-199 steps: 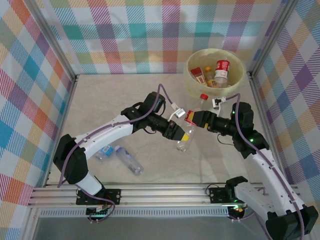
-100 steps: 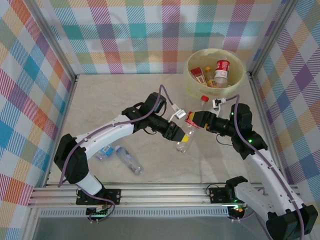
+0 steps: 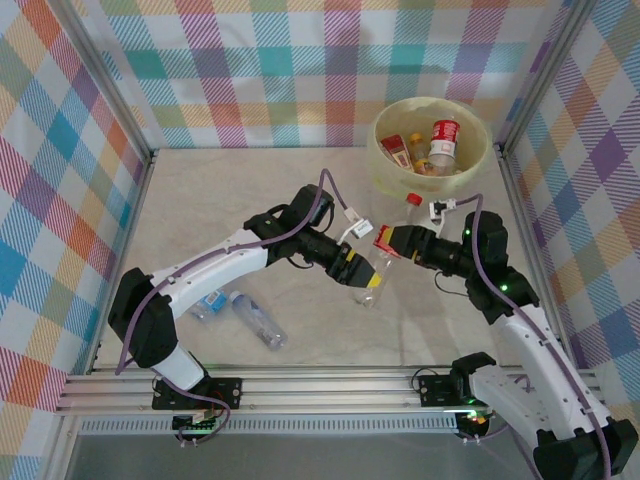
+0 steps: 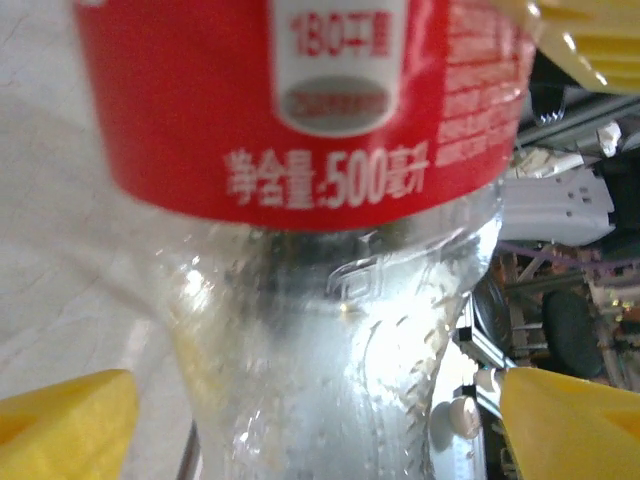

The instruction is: Put the plastic bottles in the bin

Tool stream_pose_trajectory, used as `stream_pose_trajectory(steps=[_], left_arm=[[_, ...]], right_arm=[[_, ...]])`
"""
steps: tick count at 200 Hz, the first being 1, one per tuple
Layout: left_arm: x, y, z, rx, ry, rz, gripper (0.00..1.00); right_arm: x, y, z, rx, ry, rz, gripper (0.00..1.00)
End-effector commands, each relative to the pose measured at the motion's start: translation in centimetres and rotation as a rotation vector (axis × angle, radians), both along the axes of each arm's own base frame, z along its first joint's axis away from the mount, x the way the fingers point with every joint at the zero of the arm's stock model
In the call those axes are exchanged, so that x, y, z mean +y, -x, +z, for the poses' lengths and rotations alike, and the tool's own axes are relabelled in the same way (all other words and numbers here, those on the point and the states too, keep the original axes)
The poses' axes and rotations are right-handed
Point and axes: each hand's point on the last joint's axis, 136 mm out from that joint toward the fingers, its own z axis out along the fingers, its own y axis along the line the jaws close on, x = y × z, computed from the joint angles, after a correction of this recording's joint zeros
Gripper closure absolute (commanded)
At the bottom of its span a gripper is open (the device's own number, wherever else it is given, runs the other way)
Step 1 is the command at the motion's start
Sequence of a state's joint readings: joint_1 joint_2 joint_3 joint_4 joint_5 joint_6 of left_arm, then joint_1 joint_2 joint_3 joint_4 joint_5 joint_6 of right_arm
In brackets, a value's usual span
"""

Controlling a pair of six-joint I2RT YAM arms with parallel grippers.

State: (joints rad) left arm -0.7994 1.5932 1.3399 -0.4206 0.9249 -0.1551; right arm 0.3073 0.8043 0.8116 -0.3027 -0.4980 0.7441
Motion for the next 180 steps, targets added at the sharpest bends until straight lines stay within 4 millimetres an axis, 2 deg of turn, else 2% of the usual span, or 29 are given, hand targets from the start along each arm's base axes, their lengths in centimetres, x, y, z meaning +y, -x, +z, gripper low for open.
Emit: stream_pose_trajectory(steps=[1, 22, 43, 59, 81, 102, 119, 147, 160, 180], left_arm=[[0.7, 0.3, 2.7, -0.112, 0.021, 0.032, 0.00], [2.2, -0.9, 4.1, -0.233, -0.028, 0.144, 0.00], [4.4, -2.3, 5.1, -0.338, -0.092, 0.277, 0.00], [6.2, -2.5, 4.6, -0.378, -0.142, 0.345, 0.00], [8.3, -1.4, 3.3, -0.396, -0.161, 0.373, 0.00], [10.3, -0.2, 1.8, -0.426, -0.153, 0.401, 0.00], [12.0, 0.4, 1.6, -0.481, -0.110, 0.453, 0.00], [15.1, 0.8, 2.9, -0.628, -0.008, 0.571, 0.00], [16.8, 0.7, 3.9, -0.693, 0.030, 0.647, 0.00], [18.9, 0.7, 4.4, -0.775, 0.045, 0.729, 0.00]], right_arm=[[-1.5, 0.4, 0.1, -0.007, 0.068, -0.070, 0.44], [-3.1, 0.6, 0.3, -0.004, 0.146, -0.142, 0.44], [-5.5, 0.2, 1.6, -0.019, 0.260, -0.253, 0.44], [-7.1, -0.5, 3.4, -0.060, 0.341, -0.321, 0.44], [-8.5, -1.6, 6.6, -0.140, 0.416, -0.387, 0.43], [-9.1, -3.0, 9.8, -0.221, 0.456, -0.428, 0.43], [-9.6, -4.2, 12.4, -0.284, 0.483, -0.471, 0.43], [-9.9, -6.4, 16.4, -0.367, 0.508, -0.523, 0.43], [-9.8, -7.6, 17.7, -0.390, 0.520, -0.530, 0.42], [-9.4, -9.3, 19.4, -0.426, 0.533, -0.536, 0.41]])
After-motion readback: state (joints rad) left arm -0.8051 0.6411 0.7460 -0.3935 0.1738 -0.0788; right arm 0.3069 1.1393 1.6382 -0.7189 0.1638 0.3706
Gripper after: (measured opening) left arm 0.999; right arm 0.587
